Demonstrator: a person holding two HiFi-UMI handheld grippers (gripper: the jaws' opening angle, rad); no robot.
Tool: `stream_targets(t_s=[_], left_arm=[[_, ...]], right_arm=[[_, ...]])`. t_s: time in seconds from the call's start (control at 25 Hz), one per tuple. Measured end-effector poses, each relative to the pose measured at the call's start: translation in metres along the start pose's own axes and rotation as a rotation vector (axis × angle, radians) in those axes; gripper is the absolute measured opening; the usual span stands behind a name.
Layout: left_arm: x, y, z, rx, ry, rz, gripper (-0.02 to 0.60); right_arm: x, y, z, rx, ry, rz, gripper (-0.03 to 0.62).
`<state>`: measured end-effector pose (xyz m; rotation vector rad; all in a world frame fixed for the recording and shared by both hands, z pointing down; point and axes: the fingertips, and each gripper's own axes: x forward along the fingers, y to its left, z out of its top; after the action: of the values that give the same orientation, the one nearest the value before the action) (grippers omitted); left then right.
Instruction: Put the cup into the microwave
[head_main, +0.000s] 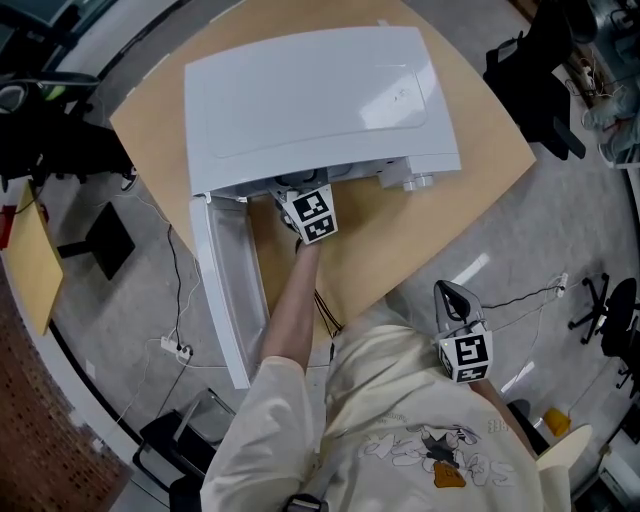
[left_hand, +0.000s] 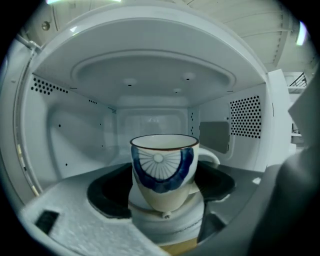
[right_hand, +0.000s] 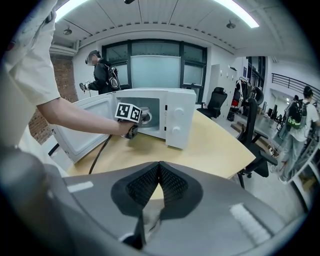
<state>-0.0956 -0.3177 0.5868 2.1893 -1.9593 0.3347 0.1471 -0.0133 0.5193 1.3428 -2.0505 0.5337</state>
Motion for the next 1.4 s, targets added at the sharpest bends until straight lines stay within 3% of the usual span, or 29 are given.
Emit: stream_targets(t_s=[0.24,0.48,0.68,0.84,1.12,1.4], left_arm=[[-0.012,0.002,-0.014,-0.026,0.049,0.007,0.400],[-0.060,-0.008,-0.018,-0.044,0.074,0.002,0.386],[-0.125,-0.021,0.009,-0.054,0.035,-0.013,0.227],[-0.189,-0.028,0.034,-0.096,0.001,0.011,0.008],[-0.281,-0.049,0.053,-0.152,0.060,-0.061,0.004],[-0.302,-0.063,0.042,-0.200,0.120,-0.078,0.005]], right_arm=[[-0.002,0.009,-0.001,-0.018,-0.011,0.018,0.006],[-0.007,0.016,0.000,-0.030,-0.029,0.050,0.006],[0.001,0.027,0.014,-0.029,-0.081,0.121,0.006],[0.009,0.037,0.030,-0.035,-0.128,0.192,0.006],[0.019,0.059,0.057,-0.097,-0.181,0.283,0.005],[0.026,0.064,0.082,-0.153,-0.218,0.340,0.005]])
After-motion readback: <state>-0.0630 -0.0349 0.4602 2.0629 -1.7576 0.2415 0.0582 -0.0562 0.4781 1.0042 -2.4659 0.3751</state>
